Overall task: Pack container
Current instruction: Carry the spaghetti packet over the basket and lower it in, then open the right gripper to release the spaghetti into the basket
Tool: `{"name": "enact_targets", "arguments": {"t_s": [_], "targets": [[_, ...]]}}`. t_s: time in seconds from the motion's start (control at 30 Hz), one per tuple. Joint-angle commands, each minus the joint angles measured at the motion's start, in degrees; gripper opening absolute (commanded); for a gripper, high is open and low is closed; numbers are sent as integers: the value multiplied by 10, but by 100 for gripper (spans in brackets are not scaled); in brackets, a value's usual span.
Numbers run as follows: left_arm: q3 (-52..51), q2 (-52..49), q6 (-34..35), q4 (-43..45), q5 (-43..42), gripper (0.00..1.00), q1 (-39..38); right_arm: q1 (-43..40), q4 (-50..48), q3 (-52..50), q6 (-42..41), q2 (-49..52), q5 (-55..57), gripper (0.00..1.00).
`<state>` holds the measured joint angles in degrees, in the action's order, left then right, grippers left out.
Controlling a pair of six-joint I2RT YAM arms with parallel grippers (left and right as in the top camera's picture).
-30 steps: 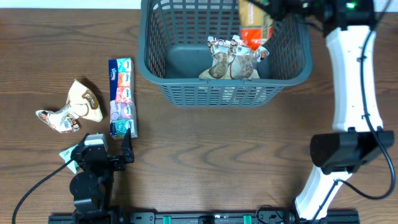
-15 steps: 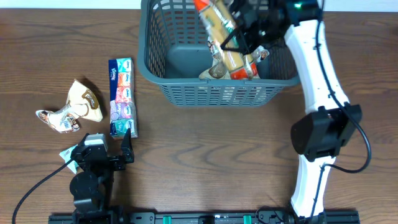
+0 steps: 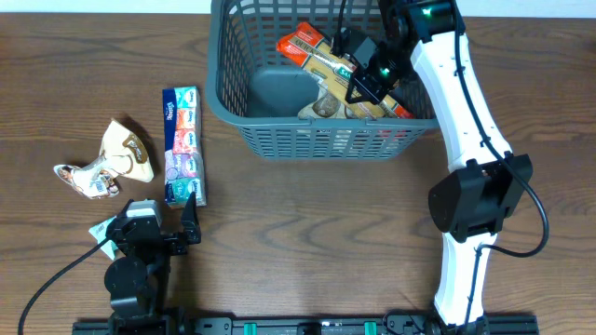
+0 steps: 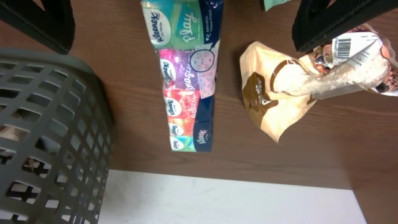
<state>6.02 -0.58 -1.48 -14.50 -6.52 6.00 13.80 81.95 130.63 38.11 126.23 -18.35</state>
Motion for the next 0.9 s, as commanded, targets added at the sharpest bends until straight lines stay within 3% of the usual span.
{"name": "enact_targets", "arguments": {"t_s": [0.0, 0.07, 0.1, 0.13, 0.17, 0.2, 0.53, 0.7, 0.87], "targets": [[-14, 3, 1, -2, -6, 99, 3, -4, -3, 12, 33, -8, -15, 1], [-14, 4, 1, -2, -5, 99, 3, -4, -1, 12, 33, -2, -15, 3], [-14, 4, 1, -2, -6, 99, 3, -3, -2, 12, 33, 1, -14, 36], [-14, 3, 1, -2, -6, 99, 3, -3, 0, 12, 33, 3, -14, 61], [-14, 3, 1, -2, -6, 99, 3, -2, 0, 12, 33, 5, -13, 71], [-14, 4, 1, -2, -6, 99, 3, -2, 0, 12, 33, 6, -13, 99], [-14, 4, 1, -2, -5, 98, 3, 0, -16, 12, 26, 8, -9, 99], [-14, 4, 1, -2, -6, 99, 3, 2, -78, 26, -31, 7, -9, 99], [-14, 4, 1, -2, -6, 99, 3, 2, -158, 104, -104, 7, 16, 99]]}}
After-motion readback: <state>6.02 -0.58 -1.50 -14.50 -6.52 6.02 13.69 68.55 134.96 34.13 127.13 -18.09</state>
